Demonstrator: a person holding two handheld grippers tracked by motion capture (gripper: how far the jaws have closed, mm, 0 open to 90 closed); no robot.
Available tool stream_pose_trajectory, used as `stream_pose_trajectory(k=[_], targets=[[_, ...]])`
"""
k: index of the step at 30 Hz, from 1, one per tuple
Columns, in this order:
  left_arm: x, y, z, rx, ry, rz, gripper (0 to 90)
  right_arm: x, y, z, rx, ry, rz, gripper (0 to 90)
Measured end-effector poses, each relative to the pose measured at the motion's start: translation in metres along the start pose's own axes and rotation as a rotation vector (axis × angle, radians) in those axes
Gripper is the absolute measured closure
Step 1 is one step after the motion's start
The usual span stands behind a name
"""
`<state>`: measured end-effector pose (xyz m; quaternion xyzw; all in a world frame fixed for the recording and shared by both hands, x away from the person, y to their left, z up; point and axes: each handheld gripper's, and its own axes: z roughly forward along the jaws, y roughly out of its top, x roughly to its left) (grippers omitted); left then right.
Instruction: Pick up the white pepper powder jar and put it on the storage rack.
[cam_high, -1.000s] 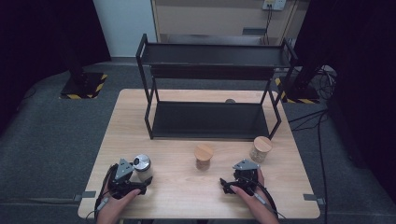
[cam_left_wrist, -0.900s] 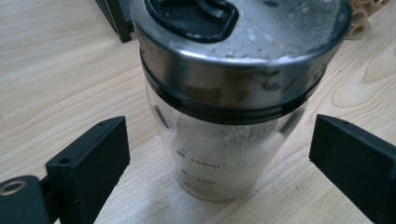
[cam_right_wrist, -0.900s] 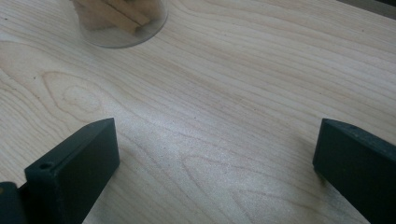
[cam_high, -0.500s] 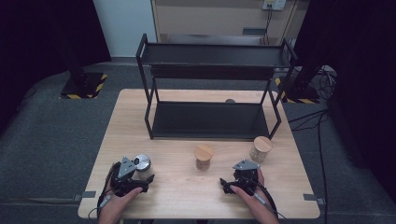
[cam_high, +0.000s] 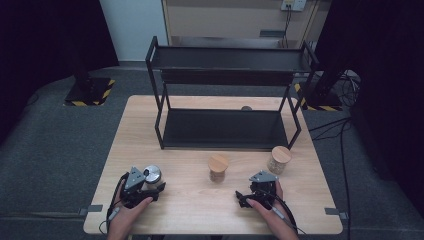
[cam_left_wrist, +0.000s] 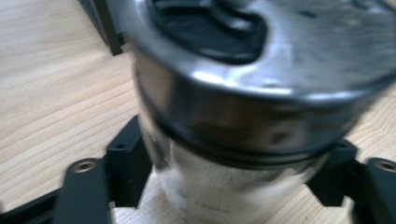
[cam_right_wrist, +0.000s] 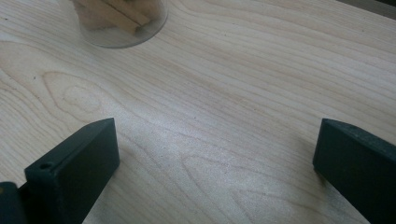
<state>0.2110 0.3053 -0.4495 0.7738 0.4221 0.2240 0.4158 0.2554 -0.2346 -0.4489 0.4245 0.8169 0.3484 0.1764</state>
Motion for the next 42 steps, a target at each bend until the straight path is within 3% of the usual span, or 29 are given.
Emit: stream_pose_trajectory(k=[6, 8, 14, 23, 42], targets=[[-0.005, 0.0, -0.002, -0.008, 0.019, -0.003, 28.8, 0.0, 0.0, 0.0, 0.0, 0.0, 0.0, 0.5], [-0.004, 0.0, -0.004, -0.018, 0.002, -0.014, 28.9, 0.0, 0.0, 0.0, 0.0, 0.0, 0.0, 0.5], [-0.011, 0.007, -0.006, -0.018, 0.003, 0.019, 28.9, 0.0, 0.0, 0.0, 0.0, 0.0, 0.0, 0.5], [-0.015, 0.014, -0.007, -0.003, 0.001, 0.035, 29.0, 0.0, 0.0, 0.0, 0.0, 0.0, 0.0, 0.5], [-0.016, 0.044, 0.009, 0.023, -0.007, 0.071, 29.0, 0.002, 0.0, -0.001, 0.002, -0.009, 0.008, 0.4]])
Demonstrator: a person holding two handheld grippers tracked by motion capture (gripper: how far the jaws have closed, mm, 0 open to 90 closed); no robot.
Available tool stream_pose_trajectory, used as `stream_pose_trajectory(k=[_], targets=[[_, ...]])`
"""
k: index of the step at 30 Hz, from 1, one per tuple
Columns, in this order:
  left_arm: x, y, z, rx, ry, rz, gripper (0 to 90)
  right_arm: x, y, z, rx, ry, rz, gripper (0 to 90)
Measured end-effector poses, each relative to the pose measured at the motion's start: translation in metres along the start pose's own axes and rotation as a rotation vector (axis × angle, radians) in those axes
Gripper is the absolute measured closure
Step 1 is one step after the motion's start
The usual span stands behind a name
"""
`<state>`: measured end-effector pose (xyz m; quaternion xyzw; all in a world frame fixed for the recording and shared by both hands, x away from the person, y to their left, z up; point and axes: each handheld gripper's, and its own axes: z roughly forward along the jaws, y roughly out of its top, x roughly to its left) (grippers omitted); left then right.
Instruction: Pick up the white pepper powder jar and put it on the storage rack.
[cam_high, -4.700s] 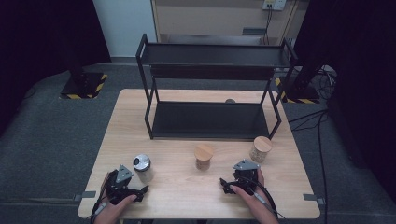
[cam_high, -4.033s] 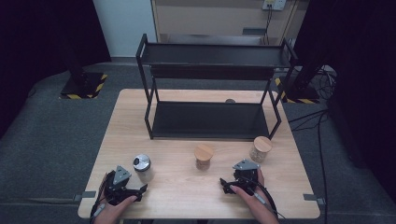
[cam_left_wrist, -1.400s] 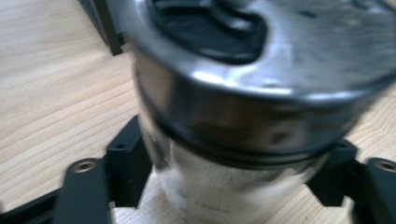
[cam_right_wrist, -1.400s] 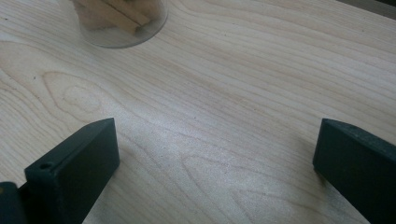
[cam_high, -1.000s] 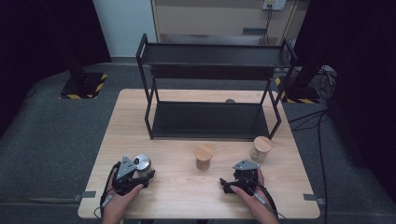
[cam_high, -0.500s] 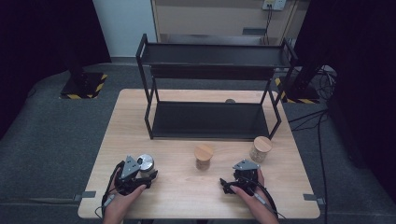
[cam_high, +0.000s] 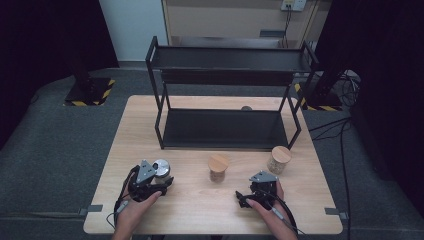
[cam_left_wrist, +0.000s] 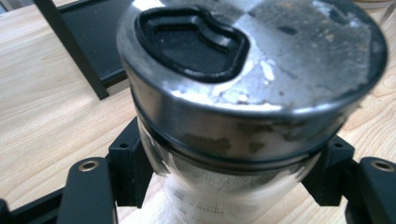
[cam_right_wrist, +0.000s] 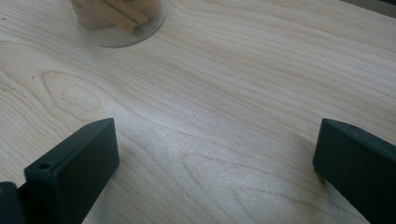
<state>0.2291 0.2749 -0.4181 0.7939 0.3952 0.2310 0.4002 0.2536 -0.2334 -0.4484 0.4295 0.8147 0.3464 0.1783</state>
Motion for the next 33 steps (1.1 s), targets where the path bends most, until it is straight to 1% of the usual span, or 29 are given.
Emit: stream_pose_trajectory(k=[12, 33], targets=[[0.003, 0.014, 0.01, 0.005, -0.005, 0.009, 29.0, 0.001, 0.0, 0.0, 0.0, -0.004, 0.004, 0.4], [0.004, 0.039, 0.027, 0.005, -0.019, 0.014, 29.0, 0.001, 0.0, 0.0, 0.0, -0.004, 0.003, 0.4]])
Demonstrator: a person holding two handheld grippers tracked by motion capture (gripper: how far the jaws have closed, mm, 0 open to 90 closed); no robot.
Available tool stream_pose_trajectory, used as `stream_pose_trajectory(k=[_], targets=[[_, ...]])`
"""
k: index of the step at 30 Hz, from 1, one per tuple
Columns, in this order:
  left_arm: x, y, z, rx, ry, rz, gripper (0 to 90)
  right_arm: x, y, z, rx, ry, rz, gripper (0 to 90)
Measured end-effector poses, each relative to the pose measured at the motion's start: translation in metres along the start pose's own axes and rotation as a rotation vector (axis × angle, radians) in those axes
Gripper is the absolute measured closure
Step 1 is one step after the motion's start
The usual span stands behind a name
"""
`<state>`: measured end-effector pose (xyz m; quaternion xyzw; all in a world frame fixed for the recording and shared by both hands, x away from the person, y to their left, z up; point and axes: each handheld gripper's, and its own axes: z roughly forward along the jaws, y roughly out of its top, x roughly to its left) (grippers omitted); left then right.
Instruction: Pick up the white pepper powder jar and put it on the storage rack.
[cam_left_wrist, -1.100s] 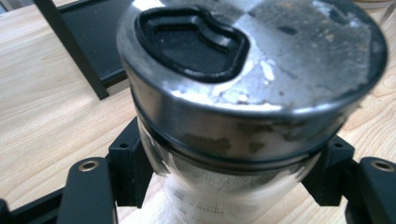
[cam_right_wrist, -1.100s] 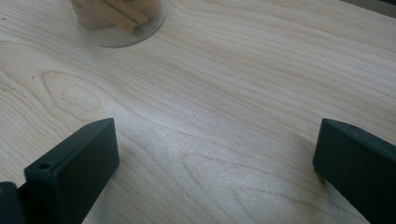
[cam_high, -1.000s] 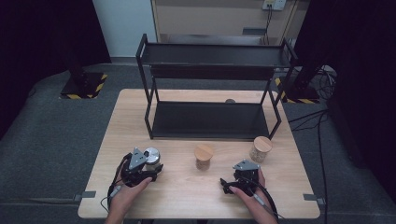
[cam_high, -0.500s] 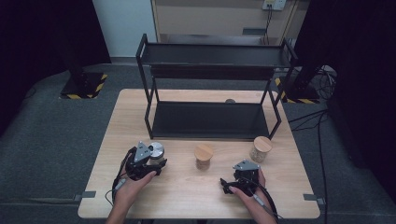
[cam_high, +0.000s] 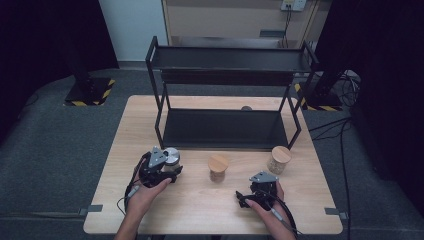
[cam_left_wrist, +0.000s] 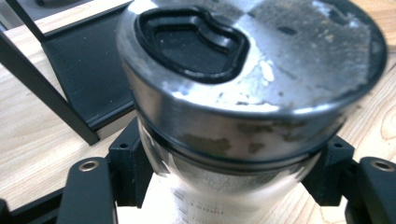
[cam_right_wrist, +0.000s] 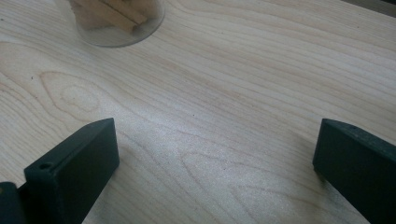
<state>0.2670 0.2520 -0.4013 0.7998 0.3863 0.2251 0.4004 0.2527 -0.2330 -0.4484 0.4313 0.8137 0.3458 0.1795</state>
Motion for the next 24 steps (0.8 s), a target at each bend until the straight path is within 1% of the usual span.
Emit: stream_pose_trajectory(k=[14, 24], targets=[[0.0, 0.017, 0.017, -0.002, -0.016, 0.008, 29.1, 0.0, 0.0, 0.0, 0.0, 0.0, 0.0, 0.4], [0.002, 0.023, 0.023, 0.0, -0.017, 0.009, 29.0, 0.0, 0.0, 0.0, 0.0, 0.0, 0.001, 0.4]])
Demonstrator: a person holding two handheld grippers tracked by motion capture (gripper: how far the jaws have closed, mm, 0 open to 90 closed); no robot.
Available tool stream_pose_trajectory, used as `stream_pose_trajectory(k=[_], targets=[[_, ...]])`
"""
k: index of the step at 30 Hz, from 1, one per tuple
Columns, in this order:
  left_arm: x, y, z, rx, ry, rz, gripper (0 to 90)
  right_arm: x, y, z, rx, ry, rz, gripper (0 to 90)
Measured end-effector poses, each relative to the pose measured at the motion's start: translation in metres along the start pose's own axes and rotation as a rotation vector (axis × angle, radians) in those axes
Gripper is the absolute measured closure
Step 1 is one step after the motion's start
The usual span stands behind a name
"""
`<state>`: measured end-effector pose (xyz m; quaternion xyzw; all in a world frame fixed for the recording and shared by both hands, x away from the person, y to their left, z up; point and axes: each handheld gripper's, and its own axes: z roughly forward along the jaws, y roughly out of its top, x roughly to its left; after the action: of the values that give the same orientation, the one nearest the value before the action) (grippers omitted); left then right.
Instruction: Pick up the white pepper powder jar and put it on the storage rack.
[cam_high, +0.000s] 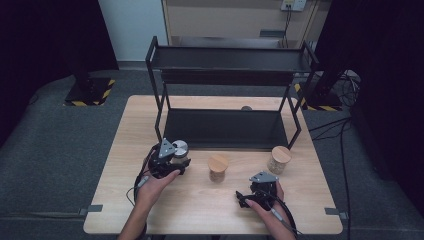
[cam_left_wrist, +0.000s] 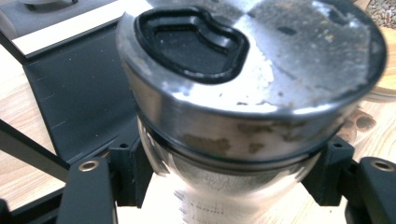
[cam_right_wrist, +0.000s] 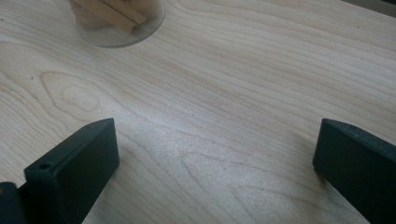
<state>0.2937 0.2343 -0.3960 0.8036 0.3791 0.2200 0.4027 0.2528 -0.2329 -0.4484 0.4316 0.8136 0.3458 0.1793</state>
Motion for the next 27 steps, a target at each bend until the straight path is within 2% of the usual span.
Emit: stream_pose_trajectory(k=[14, 15, 16, 27], targets=[[0.006, 0.005, 0.01, 0.004, 0.002, -0.006, 29.0, 0.0, 0.0, 0.0, 0.0, 0.0, 0.0, 0.4], [0.006, 0.005, 0.011, 0.005, 0.002, -0.005, 29.0, 0.0, 0.0, 0.0, -0.001, 0.0, -0.002, 0.4], [0.01, 0.004, 0.014, -0.015, -0.013, 0.016, 29.1, 0.0, 0.0, 0.0, 0.0, 0.0, -0.001, 0.4], [0.01, 0.009, 0.023, -0.005, -0.005, 0.004, 29.0, 0.0, 0.0, 0.0, 0.0, 0.0, -0.001, 0.4]])
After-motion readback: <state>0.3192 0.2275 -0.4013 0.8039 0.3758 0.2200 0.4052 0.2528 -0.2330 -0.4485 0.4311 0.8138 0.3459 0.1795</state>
